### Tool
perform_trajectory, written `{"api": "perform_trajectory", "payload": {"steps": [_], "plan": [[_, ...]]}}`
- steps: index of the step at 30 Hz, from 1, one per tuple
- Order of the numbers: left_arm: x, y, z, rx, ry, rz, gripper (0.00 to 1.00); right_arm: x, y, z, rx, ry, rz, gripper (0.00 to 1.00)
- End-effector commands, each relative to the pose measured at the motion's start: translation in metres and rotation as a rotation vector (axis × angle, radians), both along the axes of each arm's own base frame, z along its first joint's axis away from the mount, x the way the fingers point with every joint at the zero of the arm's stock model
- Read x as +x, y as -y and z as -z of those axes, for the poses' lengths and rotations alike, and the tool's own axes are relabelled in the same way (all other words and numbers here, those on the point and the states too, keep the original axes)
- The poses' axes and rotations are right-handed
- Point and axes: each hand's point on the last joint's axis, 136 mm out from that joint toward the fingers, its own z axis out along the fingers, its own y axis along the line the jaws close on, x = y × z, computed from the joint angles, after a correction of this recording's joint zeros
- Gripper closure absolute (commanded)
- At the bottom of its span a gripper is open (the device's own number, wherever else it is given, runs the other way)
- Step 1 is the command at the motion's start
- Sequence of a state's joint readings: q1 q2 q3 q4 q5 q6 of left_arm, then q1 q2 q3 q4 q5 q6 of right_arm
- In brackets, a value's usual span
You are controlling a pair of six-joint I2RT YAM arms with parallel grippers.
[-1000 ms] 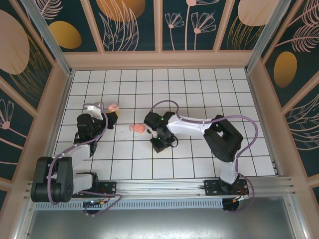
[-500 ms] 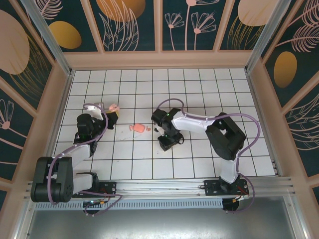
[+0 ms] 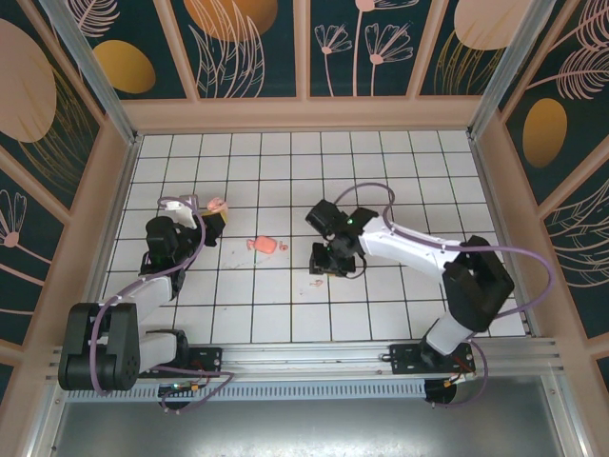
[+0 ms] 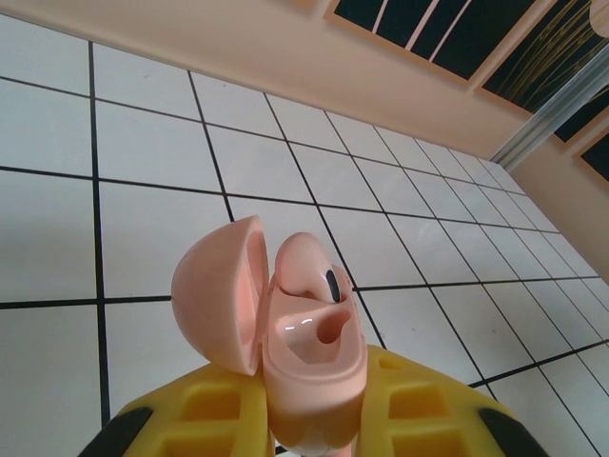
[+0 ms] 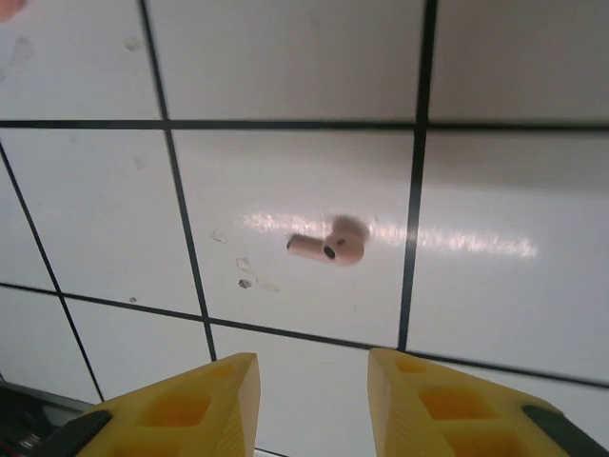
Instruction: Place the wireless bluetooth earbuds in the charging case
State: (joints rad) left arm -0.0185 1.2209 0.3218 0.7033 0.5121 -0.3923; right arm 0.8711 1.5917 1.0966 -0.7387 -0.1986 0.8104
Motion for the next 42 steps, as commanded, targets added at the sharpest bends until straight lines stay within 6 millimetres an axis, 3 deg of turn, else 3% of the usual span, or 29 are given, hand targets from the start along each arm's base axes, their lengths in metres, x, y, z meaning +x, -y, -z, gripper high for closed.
{"api": "perform_trajectory", "payload": {"steps": [1, 12, 23, 42], "plan": [[0.005, -0.001, -0.018, 0.006, 0.060, 0.006, 0.89, -0.003, -0.015, 0.008, 0.068, -0.043, 0.185, 0.65], [0.005, 0.001, -0.017, 0.005, 0.057, 0.016, 0.88, -0.004, -0.007, 0.041, -0.024, -0.061, 0.181, 0.65], [0.005, 0.003, -0.016, -0.005, 0.050, 0.028, 0.88, 0.002, -0.001, 0.055, -0.058, -0.048, 0.187, 0.64], [0.006, 0.004, -0.016, -0.007, 0.049, 0.035, 0.89, 0.030, -0.023, 0.049, 0.012, 0.029, 0.150, 0.65]]}}
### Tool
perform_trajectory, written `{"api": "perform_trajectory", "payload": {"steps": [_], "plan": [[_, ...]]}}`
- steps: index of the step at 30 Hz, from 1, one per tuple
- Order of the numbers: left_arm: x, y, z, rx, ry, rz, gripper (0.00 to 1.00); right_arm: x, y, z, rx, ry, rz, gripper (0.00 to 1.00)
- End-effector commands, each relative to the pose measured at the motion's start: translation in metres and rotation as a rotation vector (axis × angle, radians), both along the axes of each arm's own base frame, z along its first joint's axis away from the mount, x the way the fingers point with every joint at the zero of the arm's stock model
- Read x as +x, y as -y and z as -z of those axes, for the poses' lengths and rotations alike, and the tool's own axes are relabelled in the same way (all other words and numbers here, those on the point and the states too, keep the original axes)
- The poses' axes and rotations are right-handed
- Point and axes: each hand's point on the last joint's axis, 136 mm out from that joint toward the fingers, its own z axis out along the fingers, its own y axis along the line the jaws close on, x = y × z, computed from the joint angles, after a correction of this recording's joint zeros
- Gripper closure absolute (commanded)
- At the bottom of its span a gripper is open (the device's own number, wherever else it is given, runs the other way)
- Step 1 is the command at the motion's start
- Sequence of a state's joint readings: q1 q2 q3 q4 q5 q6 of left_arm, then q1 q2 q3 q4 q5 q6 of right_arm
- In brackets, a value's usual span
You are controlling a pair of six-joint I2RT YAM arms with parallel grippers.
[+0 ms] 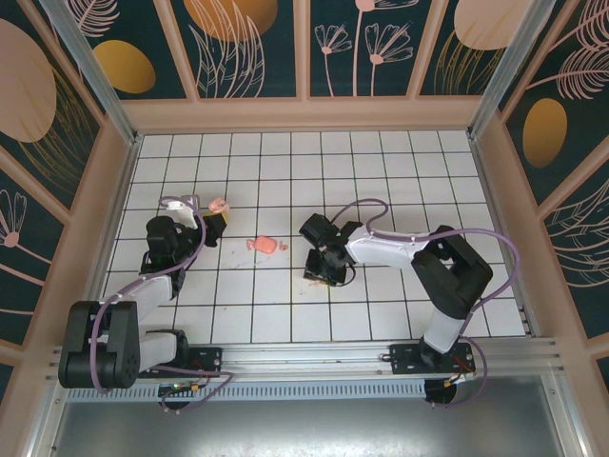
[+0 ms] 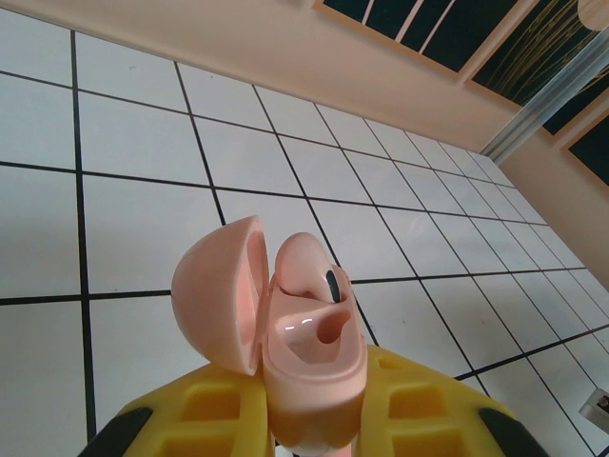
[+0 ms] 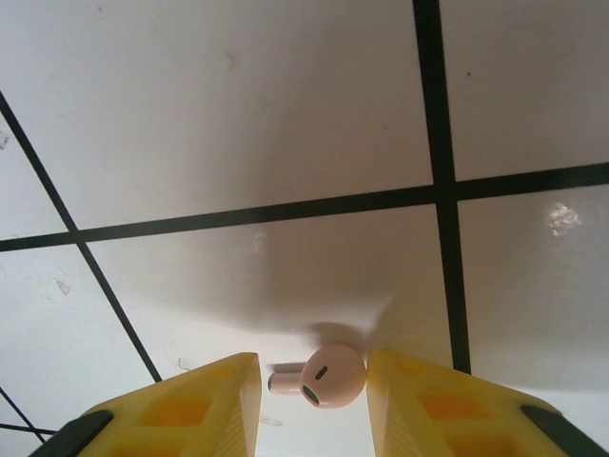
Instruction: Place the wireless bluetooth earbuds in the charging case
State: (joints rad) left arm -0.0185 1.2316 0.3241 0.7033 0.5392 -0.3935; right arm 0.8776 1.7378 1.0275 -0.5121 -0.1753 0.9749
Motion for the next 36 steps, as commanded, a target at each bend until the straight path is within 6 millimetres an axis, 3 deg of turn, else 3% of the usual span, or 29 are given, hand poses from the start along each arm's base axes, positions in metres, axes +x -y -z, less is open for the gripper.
{"api": "perform_trajectory", "payload": {"steps": [1, 7, 11, 16, 20, 29, 36], "plan": [[0.007, 0.000, -0.017, 0.001, 0.057, 0.010, 0.88, 0.018, -0.010, -0.008, 0.020, 0.070, -0.009, 0.65], [0.007, 0.000, -0.018, 0.004, 0.059, 0.008, 0.89, 0.029, -0.023, -0.018, 0.056, 0.124, -0.037, 0.66], [0.007, 0.000, -0.017, 0.005, 0.058, 0.008, 0.89, 0.030, -0.013, -0.026, -0.008, 0.134, -0.041, 0.65], [0.007, 0.000, -0.017, 0.004, 0.057, 0.009, 0.88, 0.016, 0.005, -0.026, -0.087, 0.086, -0.011, 0.66], [0.007, 0.000, -0.017, 0.002, 0.055, 0.010, 0.88, 0.004, 0.005, -0.016, -0.076, 0.040, 0.006, 0.68], [0.007, 0.000, -0.018, 0.006, 0.061, 0.007, 0.89, -0.001, -0.009, -0.001, -0.049, 0.001, -0.020, 0.68], [0.007, 0.000, -0.018, 0.007, 0.060, 0.008, 0.89, 0.007, -0.026, -0.004, -0.020, 0.033, -0.056, 0.70]]}}
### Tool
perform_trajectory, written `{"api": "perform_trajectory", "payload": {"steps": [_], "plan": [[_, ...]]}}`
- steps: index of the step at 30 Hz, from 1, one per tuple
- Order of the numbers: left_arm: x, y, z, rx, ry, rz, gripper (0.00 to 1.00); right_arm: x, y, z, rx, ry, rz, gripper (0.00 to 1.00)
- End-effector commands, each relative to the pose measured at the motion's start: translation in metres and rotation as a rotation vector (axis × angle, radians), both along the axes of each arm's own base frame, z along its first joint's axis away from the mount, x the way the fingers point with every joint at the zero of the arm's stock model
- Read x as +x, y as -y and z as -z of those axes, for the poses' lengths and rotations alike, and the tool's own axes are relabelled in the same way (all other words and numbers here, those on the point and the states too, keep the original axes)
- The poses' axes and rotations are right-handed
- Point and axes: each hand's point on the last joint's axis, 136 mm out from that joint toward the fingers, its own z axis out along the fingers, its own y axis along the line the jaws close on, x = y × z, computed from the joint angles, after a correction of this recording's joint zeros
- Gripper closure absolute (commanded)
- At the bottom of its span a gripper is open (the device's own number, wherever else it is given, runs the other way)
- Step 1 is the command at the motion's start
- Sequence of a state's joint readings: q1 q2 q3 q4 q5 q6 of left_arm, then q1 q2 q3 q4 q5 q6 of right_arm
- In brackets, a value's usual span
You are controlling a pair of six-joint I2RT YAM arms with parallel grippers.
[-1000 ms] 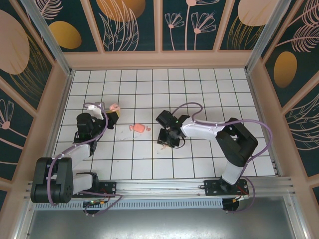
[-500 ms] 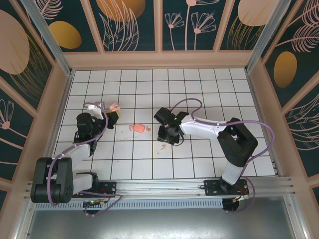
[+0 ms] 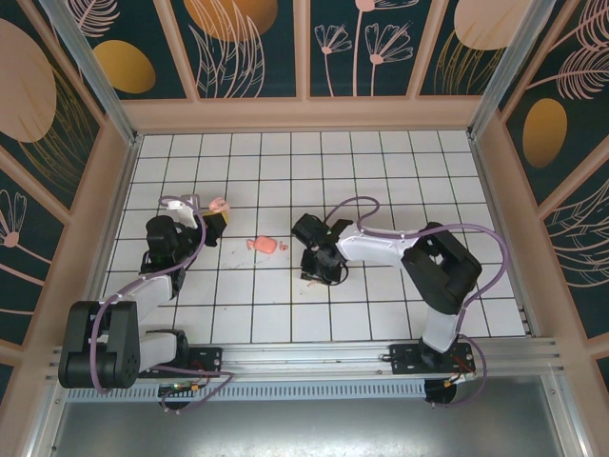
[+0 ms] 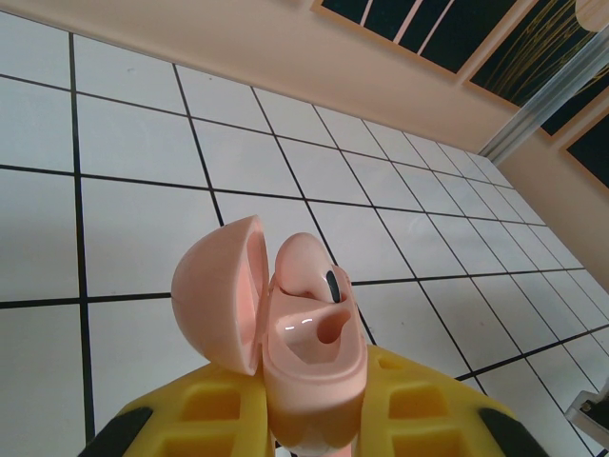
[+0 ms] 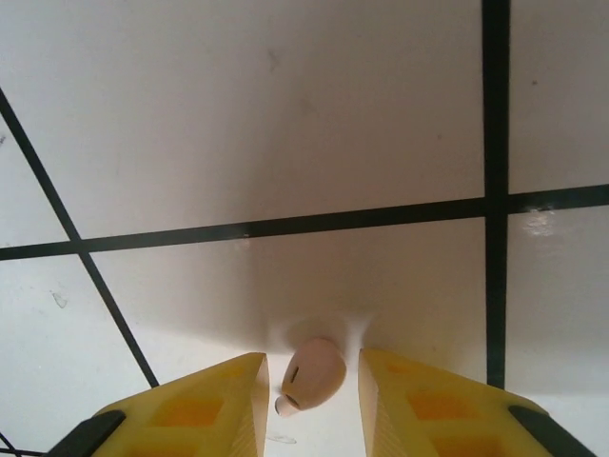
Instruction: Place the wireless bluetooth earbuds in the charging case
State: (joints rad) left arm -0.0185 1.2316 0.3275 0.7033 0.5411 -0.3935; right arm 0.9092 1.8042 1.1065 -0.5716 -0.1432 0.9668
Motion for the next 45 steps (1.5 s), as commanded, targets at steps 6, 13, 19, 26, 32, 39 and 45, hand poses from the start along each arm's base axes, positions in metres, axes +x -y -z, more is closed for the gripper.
{"api": "perform_trajectory", "payload": {"steps": [6, 13, 19, 26, 32, 39, 45], "plan": [[0.007, -0.001, -0.016, 0.009, 0.055, 0.006, 0.88, 0.018, -0.030, -0.019, 0.070, 0.090, -0.037, 0.70], [0.007, -0.001, -0.017, 0.010, 0.056, 0.005, 0.89, 0.015, -0.019, -0.022, 0.009, 0.083, -0.048, 0.70], [0.006, 0.000, -0.015, 0.009, 0.053, 0.008, 0.88, 0.006, -0.015, -0.018, -0.015, 0.042, -0.063, 0.69], [0.006, -0.001, -0.016, 0.010, 0.055, 0.007, 0.88, 0.002, -0.023, -0.006, -0.027, 0.013, -0.094, 0.70], [0.006, -0.001, -0.016, 0.010, 0.053, 0.008, 0.88, 0.005, -0.022, -0.002, -0.054, 0.023, -0.098, 0.71], [0.006, 0.000, -0.015, 0.015, 0.055, 0.009, 0.88, 0.007, -0.022, 0.004, -0.074, 0.025, -0.110, 0.73], [0.006, 0.000, -0.015, 0.015, 0.054, 0.009, 0.88, 0.007, -0.022, 0.006, -0.080, 0.026, -0.115, 0.75]]}}
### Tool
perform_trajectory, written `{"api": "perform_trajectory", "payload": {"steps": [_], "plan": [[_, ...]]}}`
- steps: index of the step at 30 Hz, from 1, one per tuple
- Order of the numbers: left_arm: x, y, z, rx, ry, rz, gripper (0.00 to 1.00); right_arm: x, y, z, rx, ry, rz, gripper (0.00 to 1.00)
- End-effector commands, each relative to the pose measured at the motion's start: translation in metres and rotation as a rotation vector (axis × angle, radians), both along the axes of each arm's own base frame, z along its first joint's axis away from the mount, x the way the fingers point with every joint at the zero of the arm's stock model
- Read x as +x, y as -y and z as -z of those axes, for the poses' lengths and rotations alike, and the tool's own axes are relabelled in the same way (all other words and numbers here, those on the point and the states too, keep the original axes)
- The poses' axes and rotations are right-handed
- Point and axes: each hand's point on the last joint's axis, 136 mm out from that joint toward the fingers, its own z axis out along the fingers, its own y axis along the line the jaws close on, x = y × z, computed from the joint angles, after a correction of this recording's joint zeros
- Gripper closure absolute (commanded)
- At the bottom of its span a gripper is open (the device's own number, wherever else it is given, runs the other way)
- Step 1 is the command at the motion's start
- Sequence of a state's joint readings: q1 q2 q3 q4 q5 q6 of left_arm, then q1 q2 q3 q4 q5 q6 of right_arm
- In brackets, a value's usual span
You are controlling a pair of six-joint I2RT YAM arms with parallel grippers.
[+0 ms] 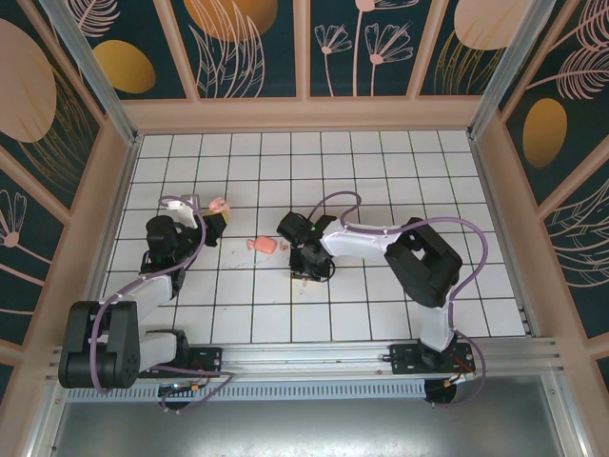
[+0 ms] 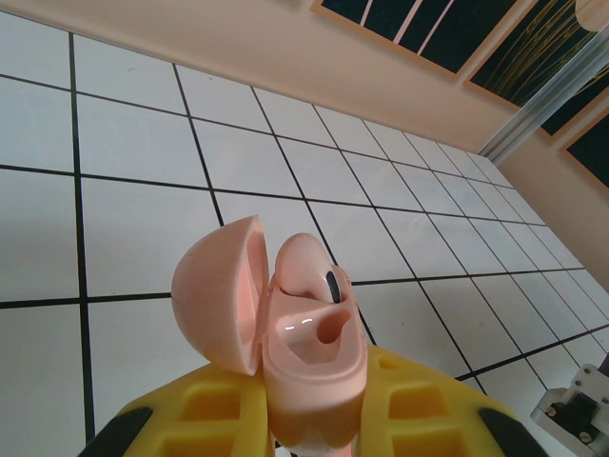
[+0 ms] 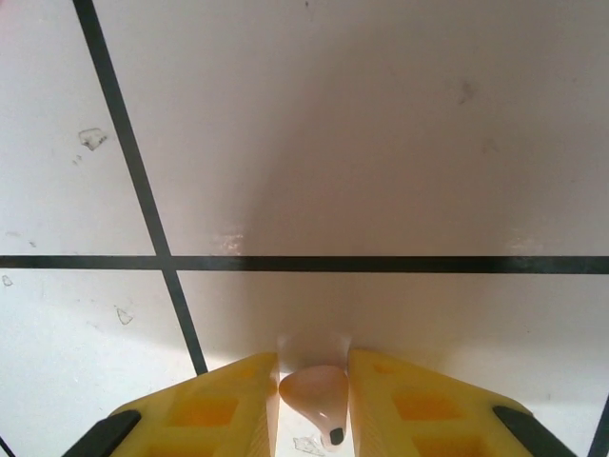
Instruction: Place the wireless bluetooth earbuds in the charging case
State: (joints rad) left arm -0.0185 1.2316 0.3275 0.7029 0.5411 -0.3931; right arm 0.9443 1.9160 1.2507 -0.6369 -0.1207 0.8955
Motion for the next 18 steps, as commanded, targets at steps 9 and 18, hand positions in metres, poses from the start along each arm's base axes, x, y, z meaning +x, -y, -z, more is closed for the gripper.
{"api": "perform_trajectory", "payload": {"steps": [9, 18], "plan": [[0.002, 0.007, -0.016, 0.005, 0.070, 0.062, 0.88, 0.011, 0.009, -0.014, -0.024, 0.111, 0.006, 0.80], [-0.021, 0.055, -0.035, 0.039, 0.215, 0.281, 0.89, 0.046, 0.005, -0.091, 0.172, 0.438, 0.004, 0.81]]}}
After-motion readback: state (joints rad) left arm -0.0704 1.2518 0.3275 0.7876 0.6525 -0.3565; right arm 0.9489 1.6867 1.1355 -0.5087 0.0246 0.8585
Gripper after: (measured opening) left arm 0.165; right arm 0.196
